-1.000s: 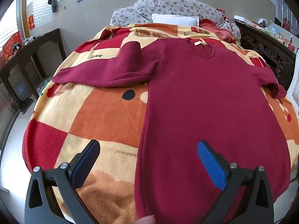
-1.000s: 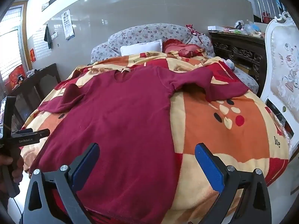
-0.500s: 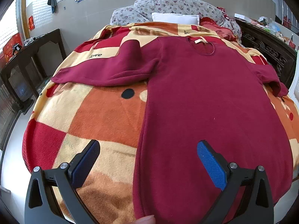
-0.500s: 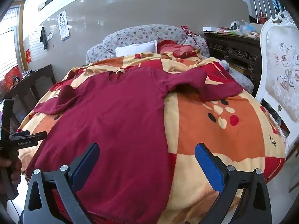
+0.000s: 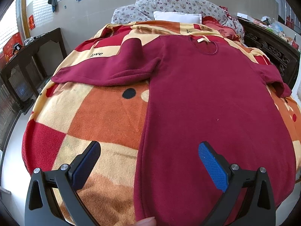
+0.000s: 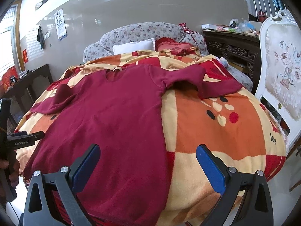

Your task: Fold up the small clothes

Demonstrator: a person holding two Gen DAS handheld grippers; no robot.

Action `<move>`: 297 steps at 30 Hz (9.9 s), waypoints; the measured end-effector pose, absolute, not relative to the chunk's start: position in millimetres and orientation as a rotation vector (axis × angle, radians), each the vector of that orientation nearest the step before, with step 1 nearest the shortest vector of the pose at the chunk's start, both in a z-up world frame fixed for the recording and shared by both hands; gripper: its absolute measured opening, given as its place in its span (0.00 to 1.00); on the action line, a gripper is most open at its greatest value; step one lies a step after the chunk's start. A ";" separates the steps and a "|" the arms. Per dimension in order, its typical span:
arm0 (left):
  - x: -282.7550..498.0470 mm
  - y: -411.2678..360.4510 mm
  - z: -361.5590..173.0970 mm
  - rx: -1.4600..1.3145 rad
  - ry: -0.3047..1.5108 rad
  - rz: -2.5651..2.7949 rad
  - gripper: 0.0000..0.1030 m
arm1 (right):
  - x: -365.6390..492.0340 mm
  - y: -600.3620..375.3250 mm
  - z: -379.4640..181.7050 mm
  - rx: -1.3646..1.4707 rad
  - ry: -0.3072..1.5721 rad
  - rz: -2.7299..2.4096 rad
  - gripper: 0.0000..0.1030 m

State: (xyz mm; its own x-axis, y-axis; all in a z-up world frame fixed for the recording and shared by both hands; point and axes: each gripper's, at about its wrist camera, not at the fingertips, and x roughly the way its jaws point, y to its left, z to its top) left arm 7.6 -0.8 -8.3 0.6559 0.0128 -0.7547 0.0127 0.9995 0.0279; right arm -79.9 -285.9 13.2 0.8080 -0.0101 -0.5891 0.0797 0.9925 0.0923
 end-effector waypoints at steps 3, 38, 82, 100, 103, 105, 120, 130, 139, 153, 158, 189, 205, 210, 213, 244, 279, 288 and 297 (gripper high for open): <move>9.0 -1.1 -9.9 0.035 0.860 -0.003 1.00 | -79.8 -285.7 13.5 0.115 0.627 -0.049 1.00; 12.7 -3.1 -14.1 0.030 0.867 -0.009 1.00 | -80.0 -286.1 23.8 0.101 0.627 -0.069 1.00; 17.0 5.9 -22.6 0.017 0.884 -0.004 1.00 | -78.5 -289.7 17.8 0.124 0.631 -0.067 1.00; 16.5 4.9 -23.6 0.018 0.883 -0.007 1.00 | -77.2 -290.1 16.5 0.115 0.630 -0.067 1.00; 16.9 4.9 -23.2 0.017 0.884 -0.007 1.00 | -76.0 -289.8 17.0 0.116 0.629 -0.066 1.00; 16.9 4.8 -23.2 0.018 0.884 -0.007 1.00 | -75.4 -289.8 17.6 0.115 0.630 -0.067 1.00; 23.6 5.5 -22.7 0.015 0.889 -0.008 1.00 | -68.9 -287.4 21.1 0.107 0.631 -0.064 1.00; 25.1 4.1 -22.9 0.013 0.893 -0.004 1.00 | -65.6 -283.1 23.8 0.101 0.632 -0.060 1.00; 25.4 4.8 -22.8 0.014 0.892 -0.004 1.00 | -64.0 -281.3 28.2 0.094 0.625 -0.057 1.00; 25.8 4.7 -17.2 0.015 0.890 -0.011 1.00 | -64.6 -279.6 33.5 0.084 0.618 -0.060 1.00; 27.1 4.8 -16.5 0.013 0.891 -0.010 1.00 | -64.6 -278.8 35.1 0.078 0.618 -0.059 1.00; 148.4 179.0 -5.3 -0.210 0.864 0.057 1.00 | 132.7 -237.7 -42.2 0.040 0.847 0.011 1.00; 211.0 314.8 -51.8 -0.957 0.751 -0.152 0.97 | 136.1 -234.6 -49.9 0.027 0.865 0.028 1.00; 210.7 316.1 -41.7 -0.958 0.714 -0.136 0.66 | 137.4 -232.9 -49.7 0.018 0.865 0.024 1.00; 215.8 313.7 -48.9 -0.901 0.803 -0.026 0.39 | 137.7 -232.6 -49.7 0.016 0.866 0.023 1.00; 180.1 2.3 85.0 -0.240 0.425 -0.346 0.05 | 108.2 -264.5 -39.1 0.203 0.869 -0.036 1.00; 272.6 34.3 -23.5 -0.266 0.769 -0.296 0.16 | 115.1 -273.8 32.0 0.099 0.594 0.131 0.97; 288.4 41.7 -49.9 -0.330 0.830 -0.241 0.15 | 182.4 -290.6 -34.6 0.028 0.851 0.099 0.54; 268.1 31.9 -30.0 -0.302 0.778 -0.235 0.26 | 200.5 -288.7 3.0 0.055 0.779 0.080 0.66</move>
